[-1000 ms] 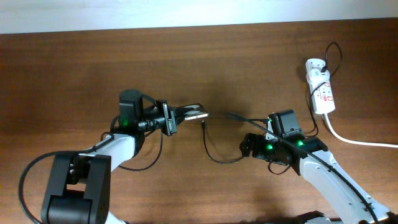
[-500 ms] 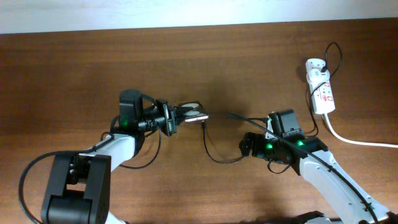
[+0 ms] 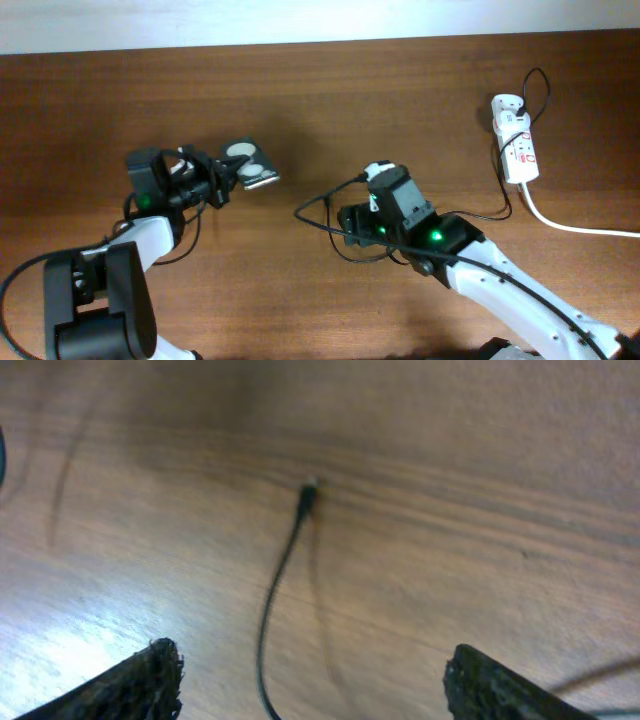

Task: Plug charger to phone and switch on socket
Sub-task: 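Move the right gripper to the cable end and grasp the USB-C plug, then raise the USB-C plug upright beneath the phone's bottom port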

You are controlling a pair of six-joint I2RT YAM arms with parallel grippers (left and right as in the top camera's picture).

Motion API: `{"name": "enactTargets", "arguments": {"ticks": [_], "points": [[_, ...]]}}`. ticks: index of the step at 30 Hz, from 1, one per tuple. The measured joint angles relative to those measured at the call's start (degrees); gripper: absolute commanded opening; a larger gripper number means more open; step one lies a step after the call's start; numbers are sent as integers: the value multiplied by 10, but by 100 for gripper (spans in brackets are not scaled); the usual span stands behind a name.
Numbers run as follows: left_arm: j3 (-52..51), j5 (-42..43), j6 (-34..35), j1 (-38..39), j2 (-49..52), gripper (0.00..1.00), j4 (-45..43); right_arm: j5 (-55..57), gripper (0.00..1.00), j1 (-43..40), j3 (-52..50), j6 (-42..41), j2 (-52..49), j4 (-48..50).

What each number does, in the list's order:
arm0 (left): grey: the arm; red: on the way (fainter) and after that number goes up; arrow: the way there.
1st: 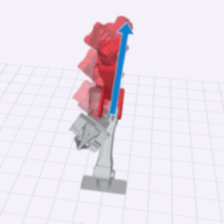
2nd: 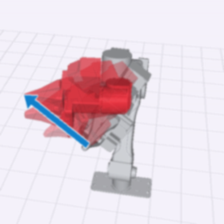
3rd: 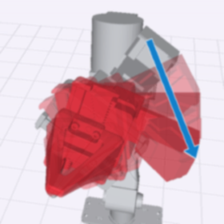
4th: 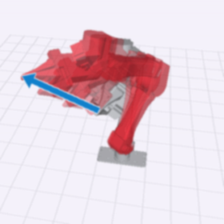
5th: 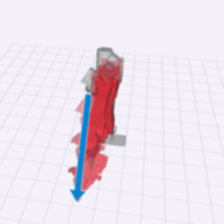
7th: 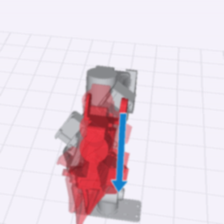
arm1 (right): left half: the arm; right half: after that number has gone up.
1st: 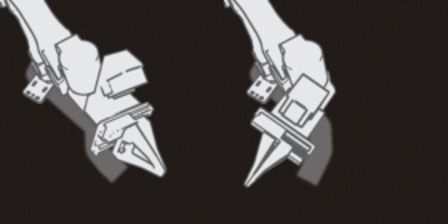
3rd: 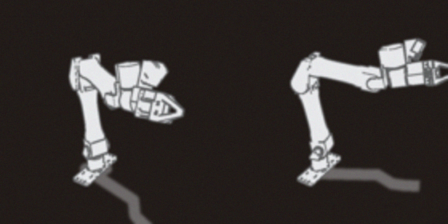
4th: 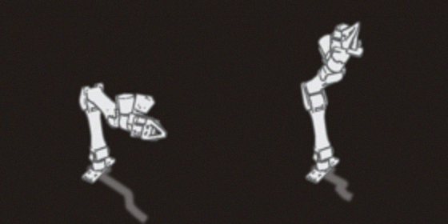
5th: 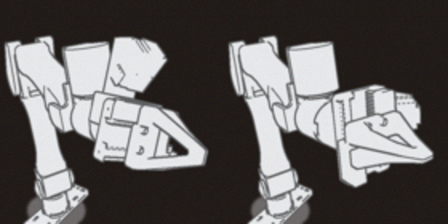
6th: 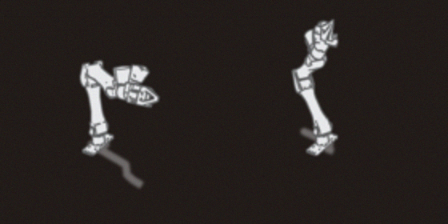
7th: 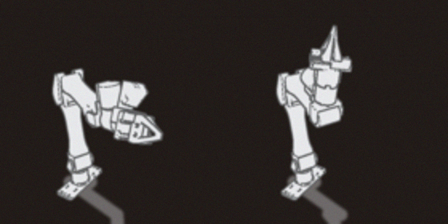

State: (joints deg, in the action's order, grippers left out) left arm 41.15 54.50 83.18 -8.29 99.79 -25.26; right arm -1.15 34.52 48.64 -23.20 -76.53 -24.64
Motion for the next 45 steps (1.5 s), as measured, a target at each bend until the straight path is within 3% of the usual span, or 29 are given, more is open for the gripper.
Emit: {"name": "enactTargets", "arguments": {"ticks": [5, 10, 16, 21, 25, 32, 37, 40, 45], "points": [[1, 13, -57, -47, 1, 0, 37, 61, 69, 64, 135, 14, -165, -60], [2, 21, -112, -88, 1, 0, 85, 76, 61, 66, 172, 7, -277, -70], [2, 24, -123, -89, 1, 0, 86, 71, 51, 66, 173, -2, -310, -48], [2, 24, -123, -89, 1, 0, 86, 64, 21, 66, 174, -9, -334, -48], [2, 25, -123, -89, 1, 0, 86, 62, 4, 66, 174, -28, -334, -49], [2, 26, -143, -89, 1, 0, 101, 62, 4, 66, 182, -36, -334, -78], [4, 26, -183, -82, 1, 0, 152, 24, 4, 66, 195, -41, -201, -170], [4, 20, -190, -21, 1, 0, 151, 16, 4, 65, 196, -45, -132, -196], [4, -16, -151, 94, 2, 0, 47, -18, 4, 7, 71, -50, 56, -207]]}}
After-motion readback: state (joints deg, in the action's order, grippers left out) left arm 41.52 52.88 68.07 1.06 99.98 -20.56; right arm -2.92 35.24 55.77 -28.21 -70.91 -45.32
